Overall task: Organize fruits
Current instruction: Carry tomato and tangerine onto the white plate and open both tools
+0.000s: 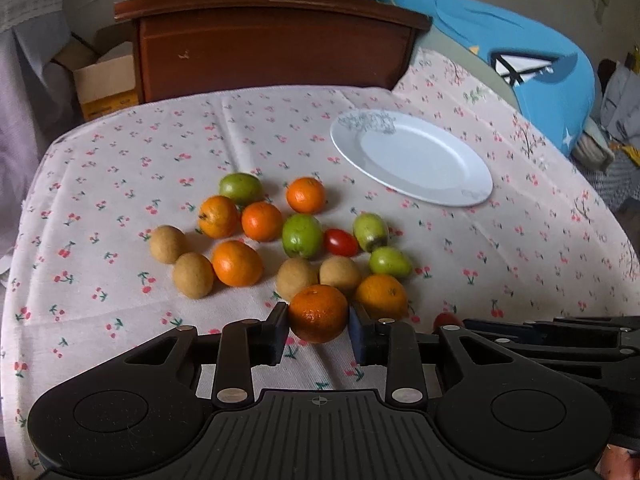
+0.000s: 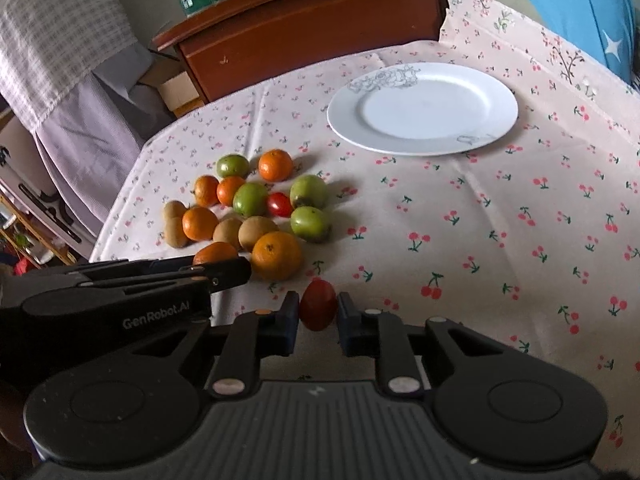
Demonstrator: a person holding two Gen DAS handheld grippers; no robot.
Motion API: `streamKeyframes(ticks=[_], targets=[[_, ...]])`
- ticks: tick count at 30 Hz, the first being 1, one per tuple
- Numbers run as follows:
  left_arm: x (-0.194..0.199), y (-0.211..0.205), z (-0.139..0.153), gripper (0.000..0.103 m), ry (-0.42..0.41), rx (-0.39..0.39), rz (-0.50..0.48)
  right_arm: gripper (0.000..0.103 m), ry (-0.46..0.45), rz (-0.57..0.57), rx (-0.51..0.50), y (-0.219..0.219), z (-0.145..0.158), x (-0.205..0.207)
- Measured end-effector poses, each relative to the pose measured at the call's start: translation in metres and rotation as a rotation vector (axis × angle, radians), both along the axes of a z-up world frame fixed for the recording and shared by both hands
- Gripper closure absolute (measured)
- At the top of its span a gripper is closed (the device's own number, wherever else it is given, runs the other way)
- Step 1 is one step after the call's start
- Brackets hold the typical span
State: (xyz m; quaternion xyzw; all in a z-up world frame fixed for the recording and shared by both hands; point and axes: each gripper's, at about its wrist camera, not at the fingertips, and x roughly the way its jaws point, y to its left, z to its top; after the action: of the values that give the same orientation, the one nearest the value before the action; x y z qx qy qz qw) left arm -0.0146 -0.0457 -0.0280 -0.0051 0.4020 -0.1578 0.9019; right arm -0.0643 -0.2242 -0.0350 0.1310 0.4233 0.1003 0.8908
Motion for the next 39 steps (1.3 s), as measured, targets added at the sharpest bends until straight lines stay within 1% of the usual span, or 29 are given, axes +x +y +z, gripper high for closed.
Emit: streamKeyframes(ticks=[3, 6, 11, 14, 17, 20, 25, 29, 32, 35, 39], targets=[[0.000, 0.002, 0.006, 0.074, 0.001, -0.029, 0.013, 0.084, -0.020, -0.017, 0.011, -0.003, 0.005, -0.001], [0.000, 0.002, 0.016, 0.074, -0.010, -0.034, 0.020, 0.084, -0.034, -0.031, 0.033, -0.007, 0.012, 0.000], [0.008, 0.000, 0.036, 0.074, -0.020, -0.089, 0.015, 0.084, -0.083, -0.036, 0.060, -0.015, 0.033, 0.007], [0.019, -0.007, 0.046, 0.074, -0.022, -0.115, -0.008, 0.084, -0.102, -0.041, 0.089, -0.023, 0.045, 0.019], [0.035, -0.012, 0.051, 0.074, -0.017, -0.142, -0.023, 0.084, -0.121, -0.038, 0.084, -0.032, 0.055, 0.037], [0.053, -0.018, 0.051, 0.074, 0.007, -0.165, -0.031, 0.084, -0.123, -0.044, 0.069, -0.045, 0.060, 0.057], [0.082, -0.039, 0.047, 0.074, 0.005, -0.118, -0.075, 0.083, -0.079, -0.090, 0.095, -0.066, 0.054, 0.090], [0.102, -0.052, 0.038, 0.074, 0.021, -0.124, -0.102, 0.083, -0.041, -0.118, 0.098, -0.075, 0.041, 0.112], [0.115, -0.064, 0.030, 0.074, 0.013, -0.090, -0.124, 0.084, -0.029, -0.116, 0.071, -0.075, 0.035, 0.125], [0.128, -0.069, 0.023, 0.074, 0.035, -0.103, -0.126, 0.083, -0.012, -0.123, 0.069, -0.079, 0.027, 0.138], [0.138, -0.079, 0.014, 0.074, 0.039, -0.081, -0.141, 0.083, 0.008, -0.146, 0.078, -0.084, 0.019, 0.148]])
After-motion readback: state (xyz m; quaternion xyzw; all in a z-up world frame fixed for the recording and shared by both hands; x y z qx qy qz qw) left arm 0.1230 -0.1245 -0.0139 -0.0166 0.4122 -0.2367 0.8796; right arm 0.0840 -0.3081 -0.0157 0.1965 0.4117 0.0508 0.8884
